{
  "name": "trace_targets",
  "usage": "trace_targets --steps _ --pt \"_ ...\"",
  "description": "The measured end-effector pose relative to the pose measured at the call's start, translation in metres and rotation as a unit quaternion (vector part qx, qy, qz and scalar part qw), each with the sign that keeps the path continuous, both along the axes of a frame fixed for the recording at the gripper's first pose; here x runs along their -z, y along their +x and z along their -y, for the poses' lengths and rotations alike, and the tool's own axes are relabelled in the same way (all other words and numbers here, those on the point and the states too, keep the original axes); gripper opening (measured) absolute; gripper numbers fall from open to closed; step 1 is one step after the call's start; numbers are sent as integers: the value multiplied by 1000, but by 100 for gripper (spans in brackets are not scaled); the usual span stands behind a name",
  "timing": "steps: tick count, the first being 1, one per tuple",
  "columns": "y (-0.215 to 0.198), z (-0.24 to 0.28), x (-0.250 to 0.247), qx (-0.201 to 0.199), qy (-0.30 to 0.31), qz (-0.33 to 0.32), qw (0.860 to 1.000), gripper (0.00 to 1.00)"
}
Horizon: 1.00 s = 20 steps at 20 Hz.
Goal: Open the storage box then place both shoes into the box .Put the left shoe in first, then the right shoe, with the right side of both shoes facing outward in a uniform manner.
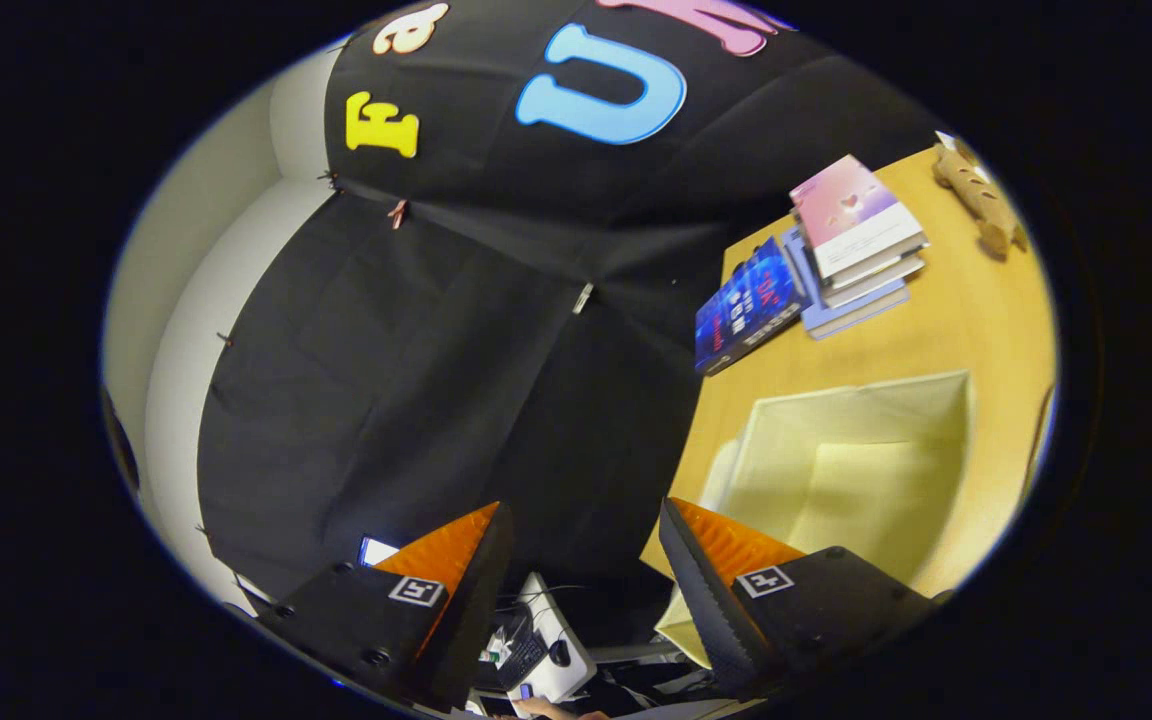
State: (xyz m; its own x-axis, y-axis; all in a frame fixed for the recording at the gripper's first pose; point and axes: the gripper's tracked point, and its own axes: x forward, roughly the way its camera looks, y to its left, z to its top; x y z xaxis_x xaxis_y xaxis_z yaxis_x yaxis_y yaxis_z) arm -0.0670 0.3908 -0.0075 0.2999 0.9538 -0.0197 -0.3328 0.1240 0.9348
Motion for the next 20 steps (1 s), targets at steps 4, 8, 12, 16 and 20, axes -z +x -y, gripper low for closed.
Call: trace_targets --steps 4,8,12,16,20 --pt "40 72 50 67 -107 17 992 90" --pt "61 144 111 97 -224 33 969 96" --pt "72 190 169 101 -292 2 951 96" --pt "63 210 232 68 -352 -34 933 96" --pt "57 224 288 37 -417 -39 907 95"
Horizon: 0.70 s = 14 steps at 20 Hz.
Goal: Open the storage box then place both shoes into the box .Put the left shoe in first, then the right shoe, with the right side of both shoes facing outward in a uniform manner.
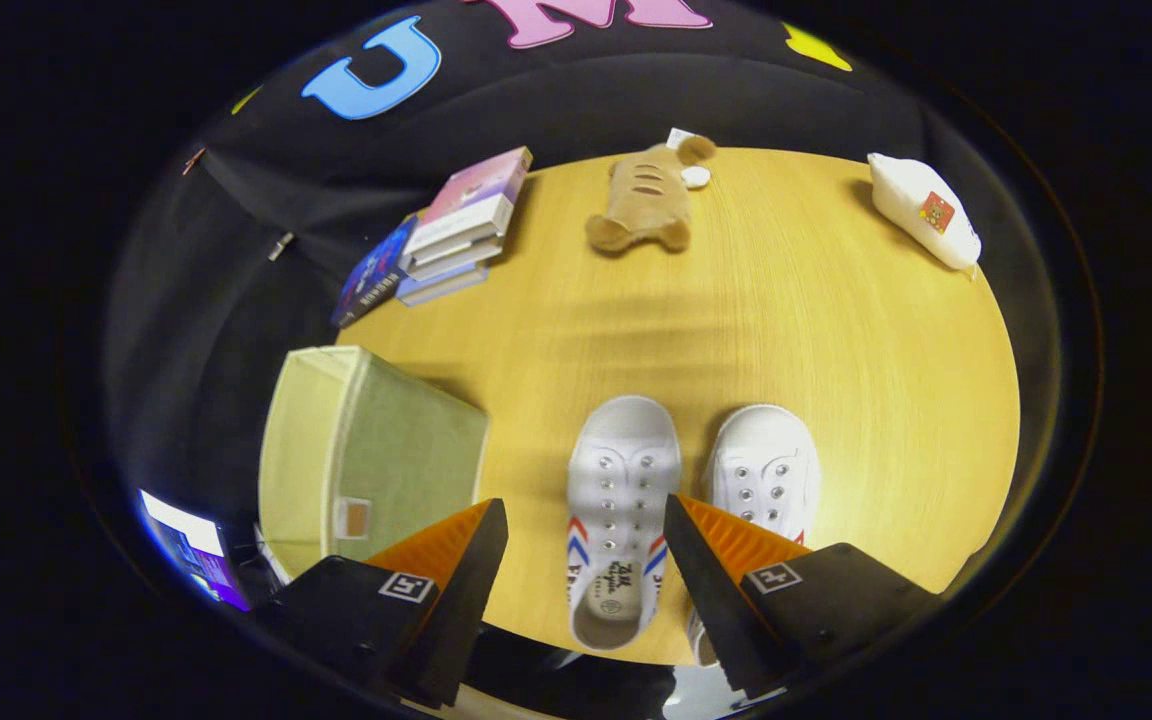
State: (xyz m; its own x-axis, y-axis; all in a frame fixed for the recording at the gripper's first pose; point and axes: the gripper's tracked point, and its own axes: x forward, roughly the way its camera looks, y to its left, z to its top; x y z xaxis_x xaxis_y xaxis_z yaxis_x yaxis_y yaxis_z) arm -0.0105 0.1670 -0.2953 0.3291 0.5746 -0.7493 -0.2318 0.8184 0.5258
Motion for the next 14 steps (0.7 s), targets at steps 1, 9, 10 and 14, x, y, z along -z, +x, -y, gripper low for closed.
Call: trace_targets --steps 1,9,10,14 --pt "-1 3 14 -3 -17 -3 1000 94" --pt "0 7 59 -34 -50 -46 997 77" --pt "1 8 58 -36 -50 -49 997 77" --pt "-7 3 47 -37 -15 -56 998 77"
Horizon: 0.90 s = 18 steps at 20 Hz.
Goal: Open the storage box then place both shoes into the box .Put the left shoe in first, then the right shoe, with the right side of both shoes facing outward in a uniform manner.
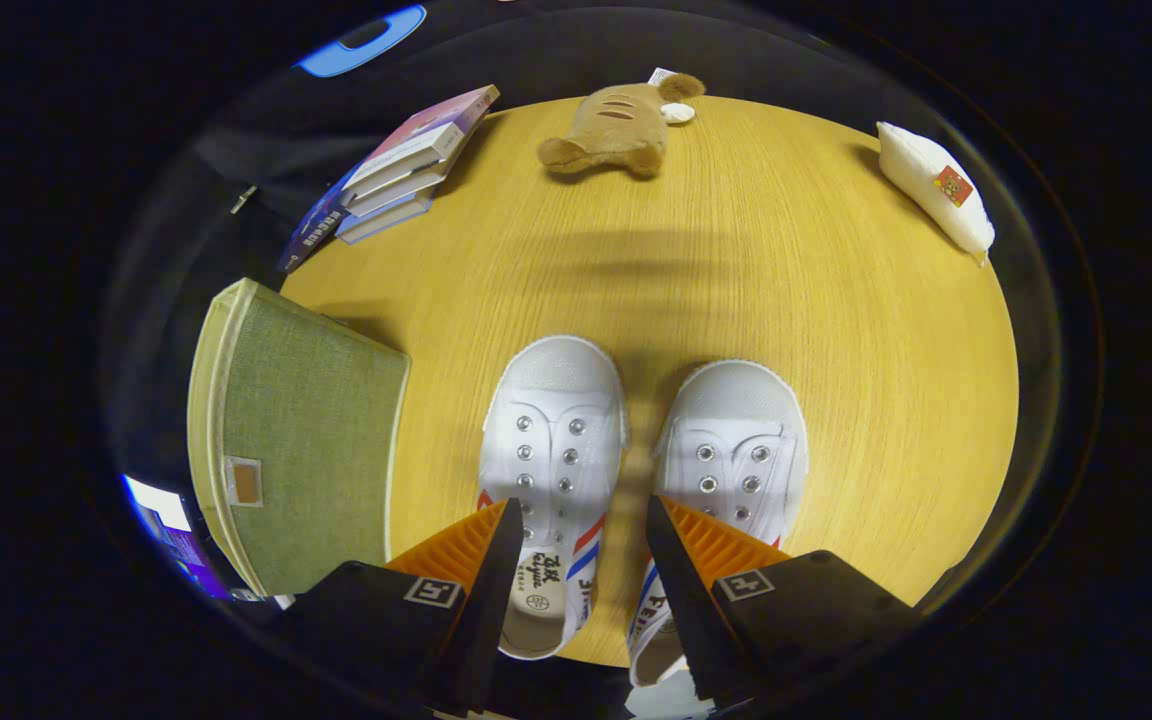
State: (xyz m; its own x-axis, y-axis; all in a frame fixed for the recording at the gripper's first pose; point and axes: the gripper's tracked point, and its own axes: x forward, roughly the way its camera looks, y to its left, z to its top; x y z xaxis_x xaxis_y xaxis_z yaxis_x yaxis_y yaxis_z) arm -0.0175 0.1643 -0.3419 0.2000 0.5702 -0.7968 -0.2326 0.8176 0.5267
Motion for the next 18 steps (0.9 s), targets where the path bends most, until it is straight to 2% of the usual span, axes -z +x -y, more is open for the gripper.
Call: trace_targets --steps 1,5,7,11,12,13,14,18 --pt "-2 -3 -1 -1 8 -6 1000 68" --pt "0 -2 25 -14 -32 -8 999 67" --pt "0 -9 36 -9 -28 -18 999 54" --pt "1 -7 46 -1 -27 -48 998 41" --pt "0 2 28 10 -21 -66 998 29" --pt "2 -6 41 19 -11 -75 997 17" --pt "-1 -6 40 23 -1 -84 996 13" --pt "-20 -6 23 46 30 -112 992 13"
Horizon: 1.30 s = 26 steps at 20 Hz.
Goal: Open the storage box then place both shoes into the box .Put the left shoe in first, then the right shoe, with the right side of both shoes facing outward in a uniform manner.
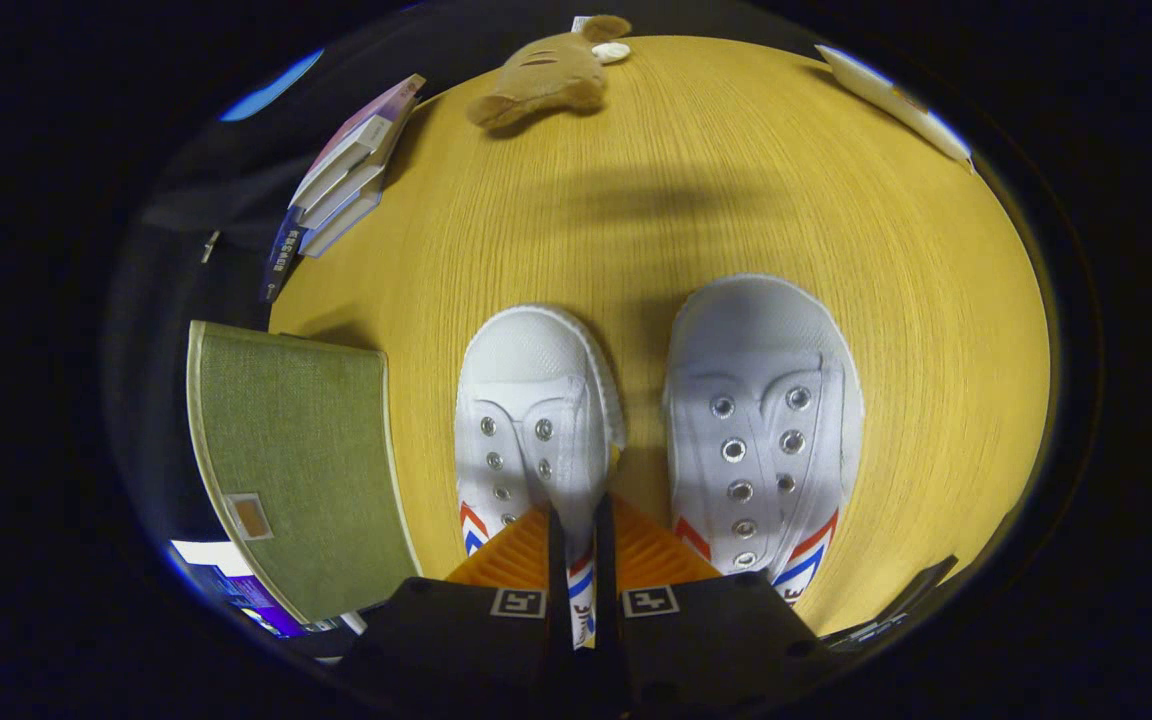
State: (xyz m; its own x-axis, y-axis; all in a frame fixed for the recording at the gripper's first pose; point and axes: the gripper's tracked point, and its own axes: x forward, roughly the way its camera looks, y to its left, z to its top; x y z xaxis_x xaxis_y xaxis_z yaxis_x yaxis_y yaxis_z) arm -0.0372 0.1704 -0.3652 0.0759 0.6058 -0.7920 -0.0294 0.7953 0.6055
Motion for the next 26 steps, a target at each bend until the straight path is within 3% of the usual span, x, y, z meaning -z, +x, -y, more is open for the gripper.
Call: trace_targets --steps 8,16,19,26 --pt "9 -18 -112 70 87 8 994 13" --pt "6 -88 -239 69 128 68 987 12" --pt "1 -132 -250 62 137 55 987 13" --pt "-27 -219 -217 31 79 38 996 12"
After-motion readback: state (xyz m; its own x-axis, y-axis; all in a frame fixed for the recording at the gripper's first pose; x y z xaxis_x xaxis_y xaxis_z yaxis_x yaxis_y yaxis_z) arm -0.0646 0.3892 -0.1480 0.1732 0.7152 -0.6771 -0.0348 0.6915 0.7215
